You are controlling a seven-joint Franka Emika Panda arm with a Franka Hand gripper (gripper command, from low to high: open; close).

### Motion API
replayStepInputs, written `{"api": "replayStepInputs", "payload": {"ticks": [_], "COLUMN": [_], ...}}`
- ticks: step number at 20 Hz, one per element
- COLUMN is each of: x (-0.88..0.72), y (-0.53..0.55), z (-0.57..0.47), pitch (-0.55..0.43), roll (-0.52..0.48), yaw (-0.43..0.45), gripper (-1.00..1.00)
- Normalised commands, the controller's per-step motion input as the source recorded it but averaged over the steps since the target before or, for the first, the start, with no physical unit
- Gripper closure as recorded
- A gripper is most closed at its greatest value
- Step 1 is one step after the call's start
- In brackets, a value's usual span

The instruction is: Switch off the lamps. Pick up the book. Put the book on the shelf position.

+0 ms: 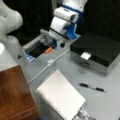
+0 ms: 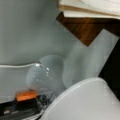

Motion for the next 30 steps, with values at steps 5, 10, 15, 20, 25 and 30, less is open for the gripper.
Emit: {"api": "replayStepInputs", "payload": {"ticks": [5,10,15,20,25,30], "x": [0.58,0.52,0.44,0.36,0.3,0.23], "y": [0.03,0.14,0.22,0.2,0.17,0.14], "z": [-0.18,-0.22,-0.23,-0.16,-0.13,-0.08], "pitch": [0.057,0.06,0.057,0.053,0.033,-0.025], "roll": [-0.413,-0.393,-0.451,-0.637,-0.553,-0.414], "yaw": [-0.003,-0.076,-0.114,-0.118,-0.109,-0.142], "gripper": [-1.0,-1.0,-1.0,-1.0,-1.0,-1.0]}}
